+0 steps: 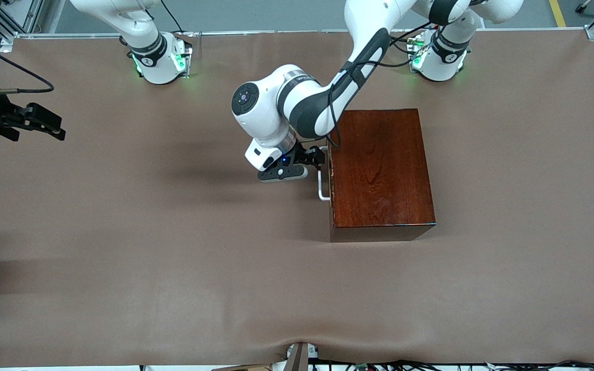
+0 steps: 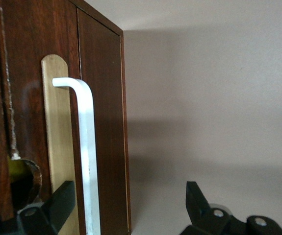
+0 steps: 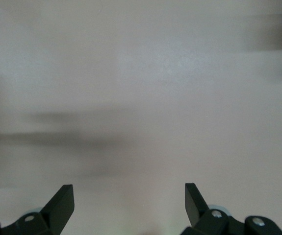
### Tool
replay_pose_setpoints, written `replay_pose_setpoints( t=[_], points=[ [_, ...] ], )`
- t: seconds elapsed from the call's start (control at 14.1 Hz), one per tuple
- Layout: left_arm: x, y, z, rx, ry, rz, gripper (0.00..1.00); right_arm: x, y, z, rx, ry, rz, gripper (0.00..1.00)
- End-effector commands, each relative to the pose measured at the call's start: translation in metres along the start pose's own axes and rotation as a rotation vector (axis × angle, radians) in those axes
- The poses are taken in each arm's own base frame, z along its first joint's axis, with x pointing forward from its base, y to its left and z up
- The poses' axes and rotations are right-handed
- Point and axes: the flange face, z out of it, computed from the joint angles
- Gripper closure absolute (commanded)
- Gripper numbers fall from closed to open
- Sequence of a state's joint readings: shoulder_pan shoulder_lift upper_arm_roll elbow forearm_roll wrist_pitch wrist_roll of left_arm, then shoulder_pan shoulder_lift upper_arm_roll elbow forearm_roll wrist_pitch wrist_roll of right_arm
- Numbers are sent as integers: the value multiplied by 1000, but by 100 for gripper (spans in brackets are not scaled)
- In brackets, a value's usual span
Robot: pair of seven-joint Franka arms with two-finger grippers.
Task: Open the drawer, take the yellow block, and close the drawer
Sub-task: 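Reach the left gripper to the white drawer handle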
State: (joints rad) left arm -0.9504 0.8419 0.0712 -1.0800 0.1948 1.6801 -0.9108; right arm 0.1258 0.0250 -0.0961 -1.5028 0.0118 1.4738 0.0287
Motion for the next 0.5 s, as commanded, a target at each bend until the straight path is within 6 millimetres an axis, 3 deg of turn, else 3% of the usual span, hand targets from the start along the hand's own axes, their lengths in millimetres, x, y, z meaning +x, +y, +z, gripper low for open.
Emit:
replay_pose_setpoints(
  t=[0.0, 0.14, 0.43],
  points=[
    [1, -1, 4, 50, 9, -5, 0, 0, -3, -5, 5, 6, 0, 0],
    [0, -2, 8, 66, 0, -4, 0, 0, 2, -12, 7, 20, 9, 0],
    [-1, 2, 19, 78, -3, 0, 0, 4, -3, -5, -11, 10, -4, 0]
  ],
)
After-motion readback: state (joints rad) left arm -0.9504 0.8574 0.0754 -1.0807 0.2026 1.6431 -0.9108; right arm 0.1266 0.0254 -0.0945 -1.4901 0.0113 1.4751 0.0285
